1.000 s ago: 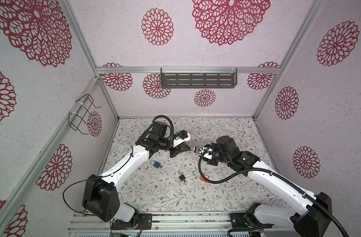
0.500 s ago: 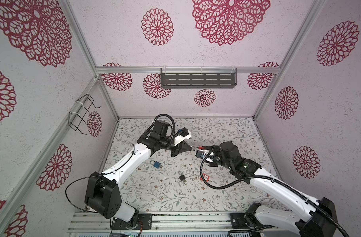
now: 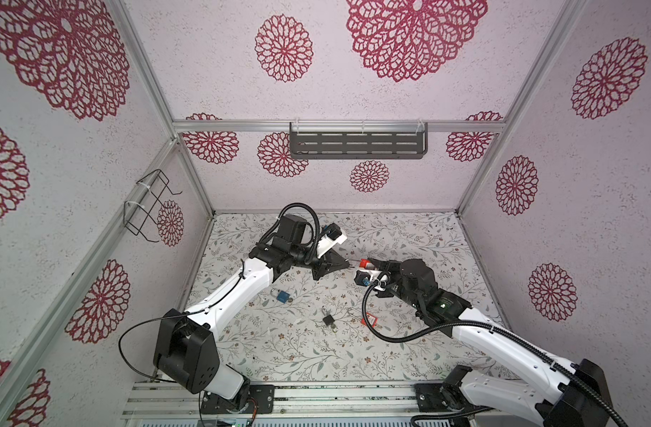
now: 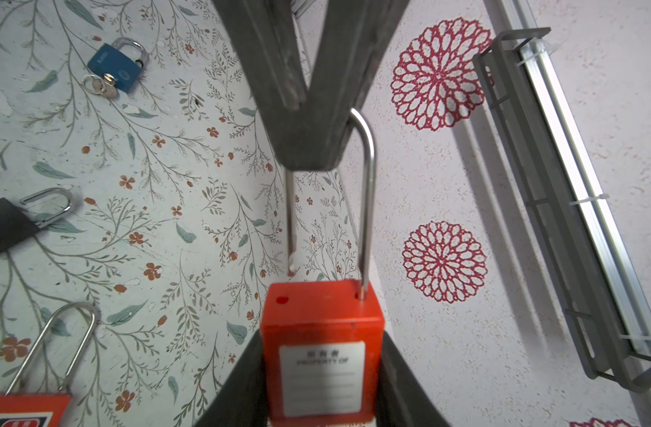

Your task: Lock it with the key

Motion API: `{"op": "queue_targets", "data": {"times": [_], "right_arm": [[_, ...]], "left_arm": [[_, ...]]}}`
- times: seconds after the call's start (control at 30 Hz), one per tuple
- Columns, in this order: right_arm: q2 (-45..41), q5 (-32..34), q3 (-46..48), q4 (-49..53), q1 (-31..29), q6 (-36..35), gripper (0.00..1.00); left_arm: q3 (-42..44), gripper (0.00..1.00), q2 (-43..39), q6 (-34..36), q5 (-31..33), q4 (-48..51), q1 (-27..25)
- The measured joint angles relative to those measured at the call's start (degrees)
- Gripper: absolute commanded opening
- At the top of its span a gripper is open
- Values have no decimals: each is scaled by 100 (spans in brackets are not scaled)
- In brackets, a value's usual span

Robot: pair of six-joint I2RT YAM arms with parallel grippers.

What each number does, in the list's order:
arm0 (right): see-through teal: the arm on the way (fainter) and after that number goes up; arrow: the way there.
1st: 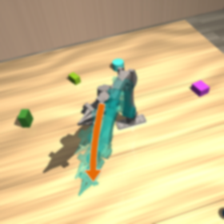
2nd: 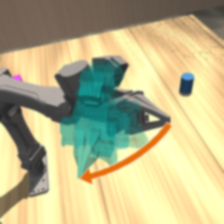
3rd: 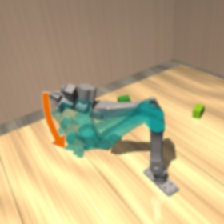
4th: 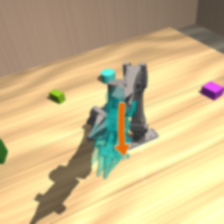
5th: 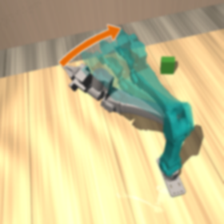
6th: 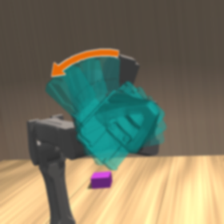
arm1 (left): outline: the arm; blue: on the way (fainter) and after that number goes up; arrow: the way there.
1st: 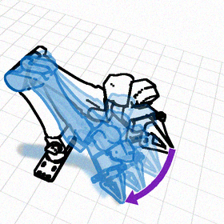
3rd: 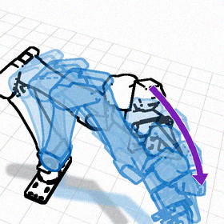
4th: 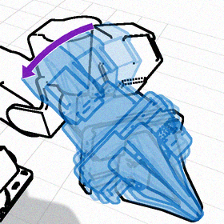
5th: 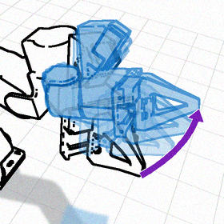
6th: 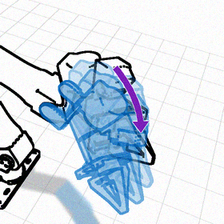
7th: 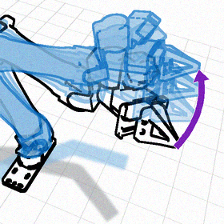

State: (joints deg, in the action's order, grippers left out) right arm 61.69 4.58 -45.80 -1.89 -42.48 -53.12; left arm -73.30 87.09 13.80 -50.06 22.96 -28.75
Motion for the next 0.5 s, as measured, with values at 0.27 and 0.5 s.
{"op": "queue_targets", "data": {"times": [0.27,0.5], "right_arm": [[-2,33,295,-555,37,11,22],[-2,42,407,-732,44,2,20]], "left_arm": [[-146,0,114,-310,52,74,-39],[-188,0,157,-337,76,177,-61]]}}
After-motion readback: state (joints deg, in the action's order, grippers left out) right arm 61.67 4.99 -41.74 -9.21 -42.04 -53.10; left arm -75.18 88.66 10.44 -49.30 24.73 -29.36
